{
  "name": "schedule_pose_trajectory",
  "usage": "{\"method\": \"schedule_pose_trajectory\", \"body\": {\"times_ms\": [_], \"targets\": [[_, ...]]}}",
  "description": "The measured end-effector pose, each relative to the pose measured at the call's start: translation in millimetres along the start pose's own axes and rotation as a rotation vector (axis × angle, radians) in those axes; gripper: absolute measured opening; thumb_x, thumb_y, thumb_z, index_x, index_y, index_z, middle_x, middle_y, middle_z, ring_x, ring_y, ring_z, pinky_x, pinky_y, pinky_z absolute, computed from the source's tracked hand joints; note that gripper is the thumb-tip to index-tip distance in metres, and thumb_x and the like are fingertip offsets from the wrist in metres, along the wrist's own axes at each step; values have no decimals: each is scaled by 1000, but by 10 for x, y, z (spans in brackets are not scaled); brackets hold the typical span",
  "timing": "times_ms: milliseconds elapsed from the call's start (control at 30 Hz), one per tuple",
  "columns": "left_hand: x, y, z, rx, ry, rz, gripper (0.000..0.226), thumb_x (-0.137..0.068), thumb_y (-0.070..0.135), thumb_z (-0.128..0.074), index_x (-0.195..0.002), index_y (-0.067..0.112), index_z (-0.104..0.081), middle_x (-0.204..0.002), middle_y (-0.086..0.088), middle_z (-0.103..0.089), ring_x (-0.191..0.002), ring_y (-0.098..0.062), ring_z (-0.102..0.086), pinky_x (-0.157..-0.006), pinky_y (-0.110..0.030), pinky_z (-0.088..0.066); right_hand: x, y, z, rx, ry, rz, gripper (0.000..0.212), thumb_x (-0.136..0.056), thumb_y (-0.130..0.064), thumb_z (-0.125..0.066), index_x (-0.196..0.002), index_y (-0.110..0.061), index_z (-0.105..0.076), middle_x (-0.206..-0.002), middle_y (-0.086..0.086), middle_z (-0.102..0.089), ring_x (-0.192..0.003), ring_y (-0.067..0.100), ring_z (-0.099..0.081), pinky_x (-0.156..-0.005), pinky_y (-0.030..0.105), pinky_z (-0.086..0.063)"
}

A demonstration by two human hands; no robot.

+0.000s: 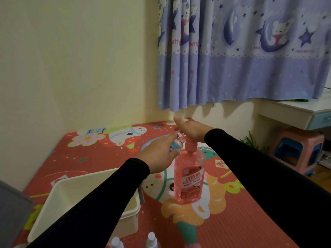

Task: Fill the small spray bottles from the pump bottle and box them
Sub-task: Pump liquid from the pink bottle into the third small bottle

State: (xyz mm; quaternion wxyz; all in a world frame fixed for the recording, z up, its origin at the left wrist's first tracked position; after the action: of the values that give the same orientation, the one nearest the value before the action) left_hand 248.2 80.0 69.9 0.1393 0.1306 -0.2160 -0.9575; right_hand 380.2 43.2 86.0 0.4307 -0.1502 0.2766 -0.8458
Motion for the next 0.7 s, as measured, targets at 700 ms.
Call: {"method": "schedule_pose_trajectory", "body": {"times_ms": [700], "targets": [[12,100,119,-8,34,-45,54,-101,35,-44,-150,23,-24,-151,-3,-37,-134,-21,-39,-94,-23,-29,-27,-31,116,-11,40,-1,83,-86,-76,-7,-125,-26,-61,-131,5,-58,-121,23,-52,-110,45,-36]]}}
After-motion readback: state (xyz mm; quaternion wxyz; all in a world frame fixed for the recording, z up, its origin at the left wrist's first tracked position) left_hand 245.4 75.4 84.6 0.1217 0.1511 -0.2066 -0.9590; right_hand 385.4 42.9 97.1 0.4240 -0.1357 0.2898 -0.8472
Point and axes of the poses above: each hand's wrist, its own x-axis away from the middle knuckle, its own z-axis out of the back of the hand, y = z × x, the point moved 7 cm from there along -x, towards the middle knuckle
